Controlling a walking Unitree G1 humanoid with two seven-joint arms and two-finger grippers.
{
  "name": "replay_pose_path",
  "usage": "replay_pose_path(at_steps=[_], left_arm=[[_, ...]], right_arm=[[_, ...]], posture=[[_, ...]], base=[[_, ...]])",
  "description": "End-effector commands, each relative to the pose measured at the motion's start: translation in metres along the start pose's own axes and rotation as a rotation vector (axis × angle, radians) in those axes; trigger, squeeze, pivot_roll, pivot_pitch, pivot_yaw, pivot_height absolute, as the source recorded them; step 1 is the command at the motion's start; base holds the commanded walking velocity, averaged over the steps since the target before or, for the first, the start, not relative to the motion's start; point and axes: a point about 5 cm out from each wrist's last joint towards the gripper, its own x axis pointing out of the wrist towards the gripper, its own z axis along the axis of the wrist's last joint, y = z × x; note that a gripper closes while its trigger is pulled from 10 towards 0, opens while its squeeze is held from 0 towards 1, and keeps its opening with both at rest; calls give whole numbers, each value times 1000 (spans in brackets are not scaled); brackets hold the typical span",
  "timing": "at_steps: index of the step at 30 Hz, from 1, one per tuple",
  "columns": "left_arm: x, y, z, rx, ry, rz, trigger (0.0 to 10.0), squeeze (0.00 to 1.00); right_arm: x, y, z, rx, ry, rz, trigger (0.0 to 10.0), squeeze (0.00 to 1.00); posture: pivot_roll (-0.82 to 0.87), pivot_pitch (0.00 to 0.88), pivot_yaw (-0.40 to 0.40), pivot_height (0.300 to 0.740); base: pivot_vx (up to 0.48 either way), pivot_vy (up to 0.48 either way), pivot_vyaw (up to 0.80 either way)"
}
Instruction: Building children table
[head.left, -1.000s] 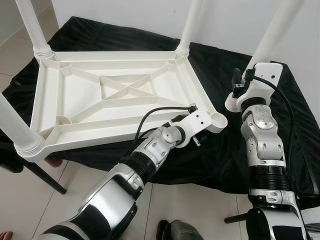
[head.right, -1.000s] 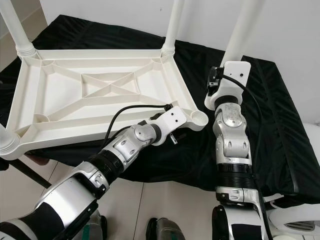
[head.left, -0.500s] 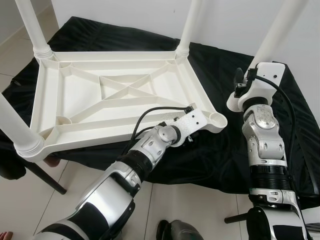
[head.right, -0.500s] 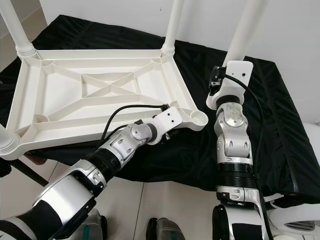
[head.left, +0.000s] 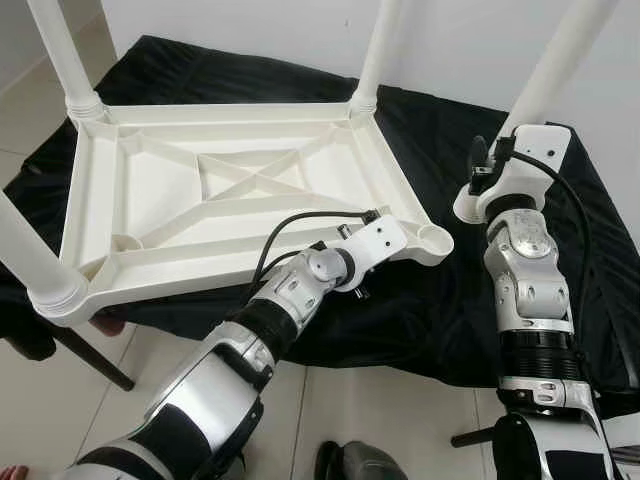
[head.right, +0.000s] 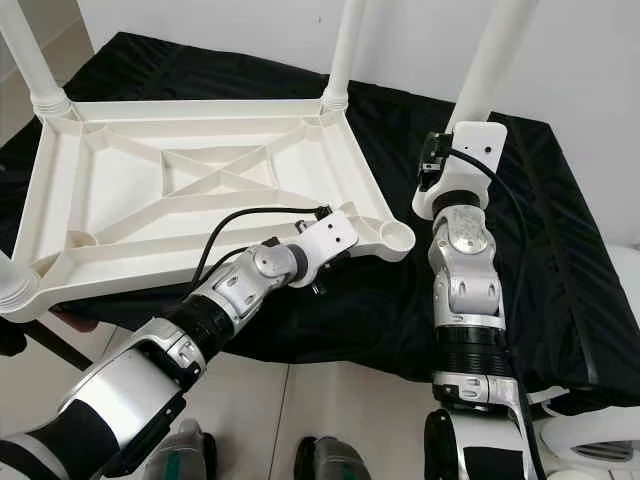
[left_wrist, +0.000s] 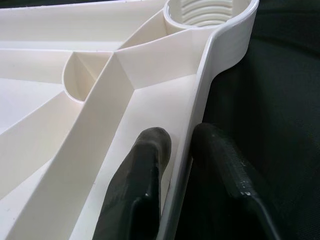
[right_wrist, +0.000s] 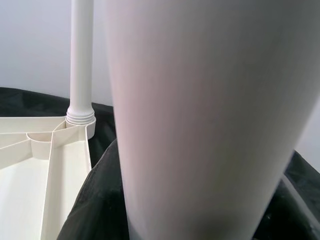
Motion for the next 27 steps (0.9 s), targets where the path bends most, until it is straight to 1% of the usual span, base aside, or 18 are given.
replay_pose_path(at_steps=[1, 3, 5, 8, 9, 16, 17, 19, 23, 24, 27], left_arm=[[-1, -6, -6, 5, 13, -61, 10000, 0], [-2, -7, -7, -2, 14, -68, 10000, 0], [-3, -6, -6, -29, 4, -66, 10000, 0], [-3, -6, -6, -39, 0, -62, 10000, 0], [-5, -3, -5, -52, -11, -57, 10000, 0], [-8, 0, -5, -58, -19, -50, 10000, 0], [-10, 2, -6, -55, -19, -46, 10000, 0], [-10, 2, -6, -55, -19, -46, 10000, 0], [-14, 1, -8, -56, -26, -48, 10000, 0], [-14, 1, -8, -56, -26, -48, 10000, 0], [-18, 1, -10, -62, -29, -48, 10000, 0]], right_arm=[[0, 2, 1, 13, -17, 11, 10000, 0], [-1, 3, 1, 17, -16, 17, 10000, 0], [-4, 4, -1, 24, -14, 21, 10000, 0], [-4, 4, -1, 20, -16, 14, 10000, 0], [-5, 4, -2, 23, -16, 8, 10000, 0], [-6, 6, -5, 27, -20, 19, 10000, 0], [-6, 9, -7, 46, -15, 55, 10000, 0], [-6, 9, -7, 46, -15, 55, 10000, 0], [-6, 15, -11, 79, 0, 134, 10000, 0], [-6, 15, -11, 79, 0, 134, 10000, 0], [-5, 18, -15, 85, 29, 189, 10000, 0]], posture=[[-17, 39, -19, 740], [-28, 37, -7, 740], [-44, 31, 17, 740], [-45, 30, 20, 740], [-50, 24, 32, 740], [-42, 18, 27, 740], [-31, 19, 15, 740], [-31, 19, 15, 740], [-18, 25, -4, 740], [-18, 25, -4, 740], [-13, 28, -11, 740]], base=[[0, 0, 0], [0, 0, 0], [0, 0, 0], [0, 0, 0], [0, 0, 0], [0, 0, 0], [0, 0, 0], [0, 0, 0], [0, 0, 0], [0, 0, 0], [0, 0, 0]])
